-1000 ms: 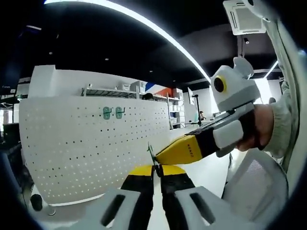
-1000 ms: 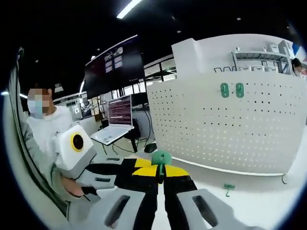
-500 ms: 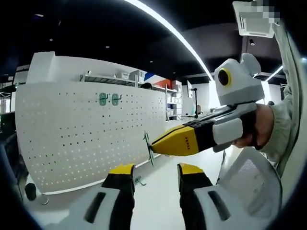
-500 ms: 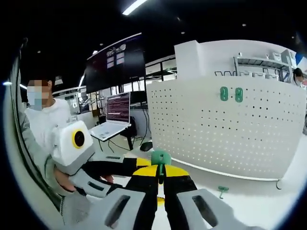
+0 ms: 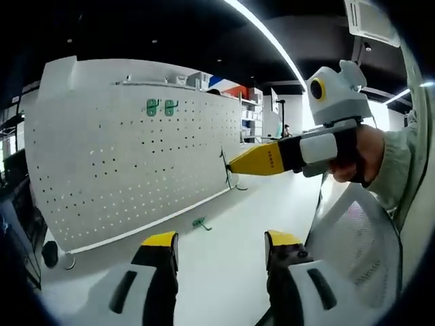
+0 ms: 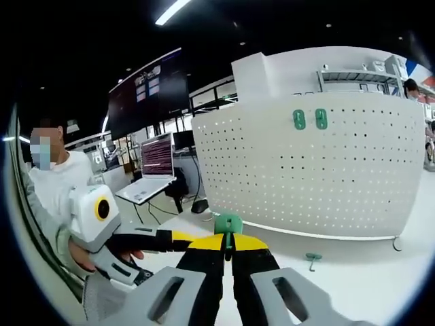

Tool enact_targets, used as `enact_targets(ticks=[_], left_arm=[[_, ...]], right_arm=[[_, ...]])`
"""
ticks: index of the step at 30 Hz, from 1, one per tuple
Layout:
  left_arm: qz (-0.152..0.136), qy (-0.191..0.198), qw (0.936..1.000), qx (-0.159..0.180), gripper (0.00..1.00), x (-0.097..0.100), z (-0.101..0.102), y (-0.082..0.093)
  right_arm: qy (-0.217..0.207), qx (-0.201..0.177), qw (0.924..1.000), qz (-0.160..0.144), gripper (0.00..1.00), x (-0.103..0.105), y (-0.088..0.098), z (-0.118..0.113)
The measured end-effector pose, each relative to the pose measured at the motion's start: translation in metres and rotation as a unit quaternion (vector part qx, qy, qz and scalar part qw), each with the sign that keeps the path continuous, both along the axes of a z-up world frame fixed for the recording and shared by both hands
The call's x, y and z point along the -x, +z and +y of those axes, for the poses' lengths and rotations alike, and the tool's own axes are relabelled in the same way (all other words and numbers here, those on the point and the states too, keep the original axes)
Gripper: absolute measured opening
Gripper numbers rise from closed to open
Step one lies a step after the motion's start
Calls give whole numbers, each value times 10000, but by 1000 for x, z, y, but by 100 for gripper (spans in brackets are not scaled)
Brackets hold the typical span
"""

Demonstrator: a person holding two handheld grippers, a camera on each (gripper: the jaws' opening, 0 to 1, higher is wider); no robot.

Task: Insert the hook assembly into the mounting plate slot until the hook locks in place.

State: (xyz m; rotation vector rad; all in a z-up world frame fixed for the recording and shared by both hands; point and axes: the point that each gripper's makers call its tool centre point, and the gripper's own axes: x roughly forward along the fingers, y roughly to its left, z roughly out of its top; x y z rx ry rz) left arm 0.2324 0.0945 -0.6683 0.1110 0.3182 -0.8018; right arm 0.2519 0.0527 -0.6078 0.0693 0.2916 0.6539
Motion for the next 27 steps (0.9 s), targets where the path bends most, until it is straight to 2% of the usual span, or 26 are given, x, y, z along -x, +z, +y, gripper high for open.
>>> enact_targets(ticks=[3, 11, 18, 22, 27], left_arm=[[107, 111, 9998, -158, 53, -1, 6, -7], [193, 223, 9993, -235, 52, -2, 12, -12], [237, 277, 9989, -283, 52, -1, 16, -16], [270, 316, 9987, -287, 52, -1, 19, -18], [262, 346, 9986, -309, 51, -3, 21, -18]], right_arm=[[-50, 30, 10000, 27, 0, -2, -3, -4], [-310, 65, 9995, 47, 0, -14, -8, -24], [-722, -19, 9974, 58, 0, -32, -9, -53], [-941, 21, 9955, -46, 0, -45, -3, -69], [-1163, 87, 9928, -288, 0, -63, 13, -84]])
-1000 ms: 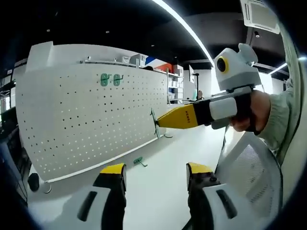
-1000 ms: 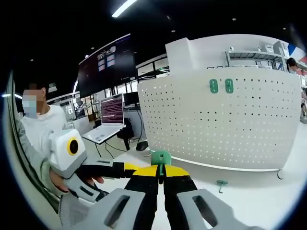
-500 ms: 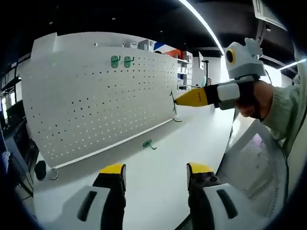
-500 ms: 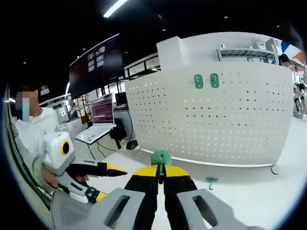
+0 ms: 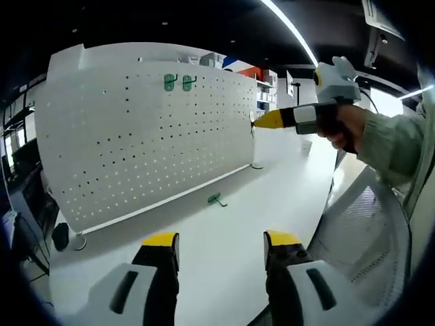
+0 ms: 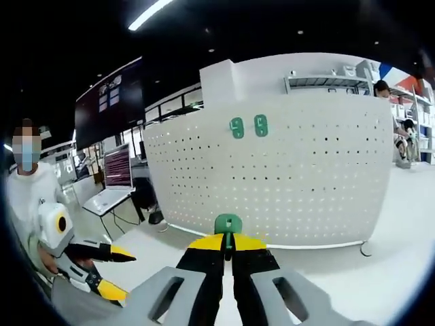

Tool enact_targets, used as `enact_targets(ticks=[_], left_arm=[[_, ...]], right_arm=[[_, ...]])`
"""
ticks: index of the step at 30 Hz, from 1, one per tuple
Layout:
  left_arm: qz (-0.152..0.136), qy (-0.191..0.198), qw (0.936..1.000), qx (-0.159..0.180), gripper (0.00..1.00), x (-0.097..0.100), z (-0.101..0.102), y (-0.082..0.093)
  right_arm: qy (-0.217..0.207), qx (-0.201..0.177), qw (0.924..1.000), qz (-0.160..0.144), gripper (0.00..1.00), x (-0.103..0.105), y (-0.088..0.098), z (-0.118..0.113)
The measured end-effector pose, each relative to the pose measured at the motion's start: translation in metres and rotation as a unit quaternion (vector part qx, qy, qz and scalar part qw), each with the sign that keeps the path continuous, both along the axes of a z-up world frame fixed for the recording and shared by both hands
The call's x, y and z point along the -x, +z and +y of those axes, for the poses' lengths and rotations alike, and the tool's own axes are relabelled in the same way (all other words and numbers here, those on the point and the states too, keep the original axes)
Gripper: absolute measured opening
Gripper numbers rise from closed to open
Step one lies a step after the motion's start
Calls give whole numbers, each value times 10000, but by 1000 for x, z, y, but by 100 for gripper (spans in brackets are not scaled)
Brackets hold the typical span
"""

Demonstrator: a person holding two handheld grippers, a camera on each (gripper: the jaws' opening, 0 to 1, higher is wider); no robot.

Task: Insert the hook assembly into the mounting plate slot until the hook locks in place.

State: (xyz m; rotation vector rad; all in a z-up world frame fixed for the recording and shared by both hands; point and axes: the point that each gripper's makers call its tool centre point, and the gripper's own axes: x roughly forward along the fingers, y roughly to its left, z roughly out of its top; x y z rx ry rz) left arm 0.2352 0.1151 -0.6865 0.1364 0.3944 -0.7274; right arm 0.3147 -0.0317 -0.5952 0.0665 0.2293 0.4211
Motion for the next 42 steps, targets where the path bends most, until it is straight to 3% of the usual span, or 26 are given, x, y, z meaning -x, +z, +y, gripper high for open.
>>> enact_targets(ticks=[12, 27, 42], left_arm=[[-45, -18, 10000, -68, 51, 2, -2, -2], [-39, -64, 9999, -72, 51, 2, -5, -4], [-82, -65, 9999, -22, 50, -15, -5, 2]], right_arm=[[-391, -24, 9981, -477, 0, -43, 35, -21], [-688, 3, 9938, -877, 0, -91, 67, -30], [-1019, 65, 9880, -1155, 0, -146, 98, -42]])
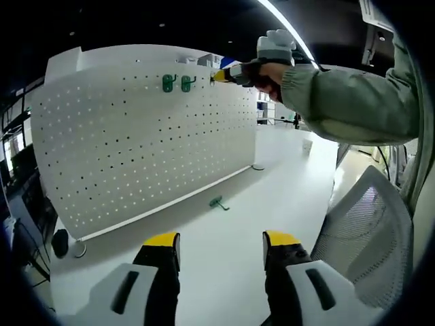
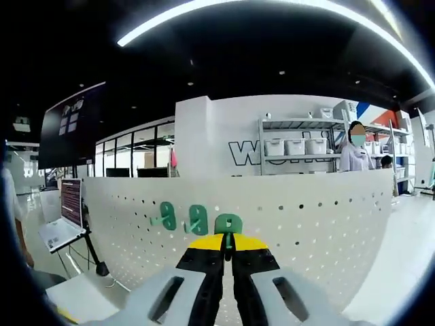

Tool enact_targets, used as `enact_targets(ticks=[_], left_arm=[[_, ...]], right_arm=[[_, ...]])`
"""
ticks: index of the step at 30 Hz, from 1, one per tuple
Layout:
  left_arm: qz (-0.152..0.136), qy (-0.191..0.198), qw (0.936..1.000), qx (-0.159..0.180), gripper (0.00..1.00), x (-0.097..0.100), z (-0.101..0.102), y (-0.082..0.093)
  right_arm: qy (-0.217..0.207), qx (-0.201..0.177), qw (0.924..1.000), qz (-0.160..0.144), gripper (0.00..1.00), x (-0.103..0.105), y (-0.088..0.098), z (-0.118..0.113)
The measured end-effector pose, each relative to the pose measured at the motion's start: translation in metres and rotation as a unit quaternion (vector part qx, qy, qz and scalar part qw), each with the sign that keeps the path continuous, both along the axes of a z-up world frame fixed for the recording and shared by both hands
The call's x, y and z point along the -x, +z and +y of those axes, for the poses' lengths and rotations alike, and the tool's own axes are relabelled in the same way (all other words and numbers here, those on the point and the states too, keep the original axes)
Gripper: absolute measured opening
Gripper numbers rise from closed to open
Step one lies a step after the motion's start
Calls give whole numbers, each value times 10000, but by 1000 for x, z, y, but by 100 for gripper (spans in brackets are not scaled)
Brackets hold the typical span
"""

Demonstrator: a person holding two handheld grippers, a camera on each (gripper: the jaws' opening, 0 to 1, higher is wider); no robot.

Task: Insert the hook assembly into the mounting plate slot until the hook locks in place.

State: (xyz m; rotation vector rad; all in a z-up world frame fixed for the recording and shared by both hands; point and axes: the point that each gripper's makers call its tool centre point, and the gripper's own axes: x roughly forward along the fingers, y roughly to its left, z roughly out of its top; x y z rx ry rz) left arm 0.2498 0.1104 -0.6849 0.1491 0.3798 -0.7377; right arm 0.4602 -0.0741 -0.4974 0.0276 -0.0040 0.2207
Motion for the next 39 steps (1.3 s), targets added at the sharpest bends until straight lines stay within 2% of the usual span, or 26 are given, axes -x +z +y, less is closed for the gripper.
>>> enact_targets(ticks=[5, 10, 30, 39], left_arm=[[5, -2, 10000, 16, 50, -5, 1, 0], [-1, 6, 10000, 29, 50, -11, 3, 0], [25, 59, 9999, 145, 50, -16, 8, -1], [35, 101, 9997, 199, 50, -16, 10, -1]], right_arm=[[-72, 68, 9999, -29, 0, -13, 3, 1], [-177, 149, 9997, 55, 0, -23, -4, 0], [-406, 222, 9989, 44, 0, -34, -5, 0], [-529, 497, 9973, -49, 0, -39, -6, -1]])
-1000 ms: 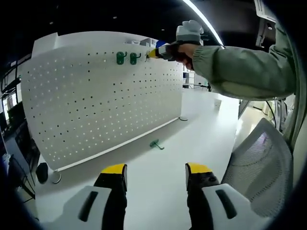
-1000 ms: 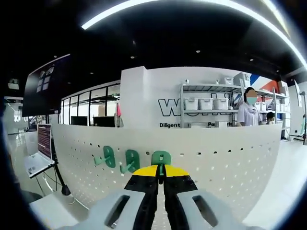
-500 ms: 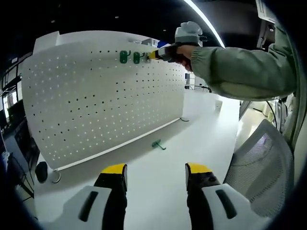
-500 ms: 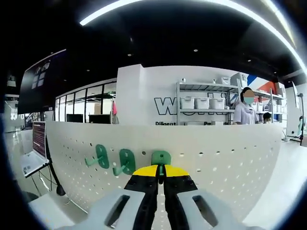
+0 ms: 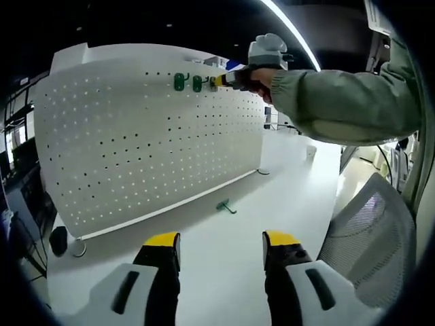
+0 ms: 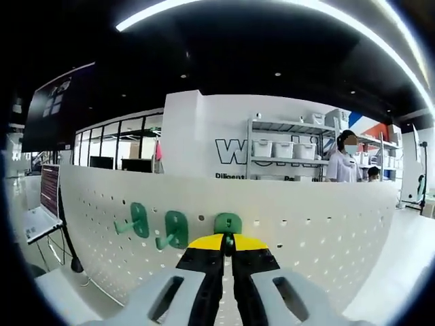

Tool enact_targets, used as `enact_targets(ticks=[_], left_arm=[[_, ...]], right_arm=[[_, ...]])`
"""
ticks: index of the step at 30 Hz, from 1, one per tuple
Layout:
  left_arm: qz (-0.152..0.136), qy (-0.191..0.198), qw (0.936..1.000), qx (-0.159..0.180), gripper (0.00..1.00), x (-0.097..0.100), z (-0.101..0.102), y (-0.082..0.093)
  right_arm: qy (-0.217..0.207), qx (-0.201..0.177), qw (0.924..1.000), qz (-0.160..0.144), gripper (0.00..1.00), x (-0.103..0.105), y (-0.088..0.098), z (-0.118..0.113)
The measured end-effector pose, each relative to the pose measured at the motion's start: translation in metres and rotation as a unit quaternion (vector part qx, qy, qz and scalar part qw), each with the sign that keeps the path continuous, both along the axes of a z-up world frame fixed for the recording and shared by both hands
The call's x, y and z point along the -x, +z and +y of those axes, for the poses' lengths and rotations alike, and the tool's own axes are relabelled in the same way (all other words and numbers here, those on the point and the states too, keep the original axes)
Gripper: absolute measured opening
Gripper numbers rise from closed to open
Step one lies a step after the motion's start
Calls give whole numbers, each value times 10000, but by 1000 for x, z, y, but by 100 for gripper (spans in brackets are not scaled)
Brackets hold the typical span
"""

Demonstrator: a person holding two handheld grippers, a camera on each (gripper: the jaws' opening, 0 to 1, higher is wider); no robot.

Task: Insert the hook assembly into the mounting plate slot until the hook locks in place.

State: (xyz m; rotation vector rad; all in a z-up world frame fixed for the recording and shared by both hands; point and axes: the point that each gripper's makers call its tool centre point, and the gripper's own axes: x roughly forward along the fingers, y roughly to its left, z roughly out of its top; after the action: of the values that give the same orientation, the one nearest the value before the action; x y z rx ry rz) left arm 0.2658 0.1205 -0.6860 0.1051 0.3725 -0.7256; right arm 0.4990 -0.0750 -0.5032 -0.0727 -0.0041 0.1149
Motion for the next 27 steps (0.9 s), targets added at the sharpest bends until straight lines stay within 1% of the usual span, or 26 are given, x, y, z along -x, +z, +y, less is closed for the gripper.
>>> enact_targets(ticks=[2, 3, 4, 5, 6, 9, 17, 22, 27], left_arm=[[-4, -6, 10000, -2, 50, 0, 0, 0], [-3, -10, 10000, -1, 50, 0, 0, 0], [-4, -9, 10000, 2, 50, 0, 0, 0], [-14, -13, 10000, 10, 50, 1, -1, 1], [-14, -12, 10000, 10, 50, 1, 0, 1], [-15, -4, 10000, 9, 50, 1, 1, 1], [24, 27, 10000, -44, 50, 3, 5, -2], [31, 21, 10000, -64, 50, 2, 4, -1], [39, 16, 10000, -78, 50, 2, 2, -2]], right_arm=[[-27, -19, 10000, 8, 0, -1, 1, -1], [-60, 33, 10000, -5, 0, -1, 0, 0], [-93, 103, 9999, -39, 0, 0, 1, 0], [-112, 148, 9997, -158, 0, 1, 0, 0], [-118, 124, 9996, -214, 0, 2, 0, 0], [-169, 184, 9993, -295, 0, 2, 0, -1], [-235, 170, 9985, -461, 0, 2, 1, -1], [-261, 156, 9978, -595, 0, 5, 1, -1], [-233, 59, 9978, -614, 0, 5, 2, -1]])
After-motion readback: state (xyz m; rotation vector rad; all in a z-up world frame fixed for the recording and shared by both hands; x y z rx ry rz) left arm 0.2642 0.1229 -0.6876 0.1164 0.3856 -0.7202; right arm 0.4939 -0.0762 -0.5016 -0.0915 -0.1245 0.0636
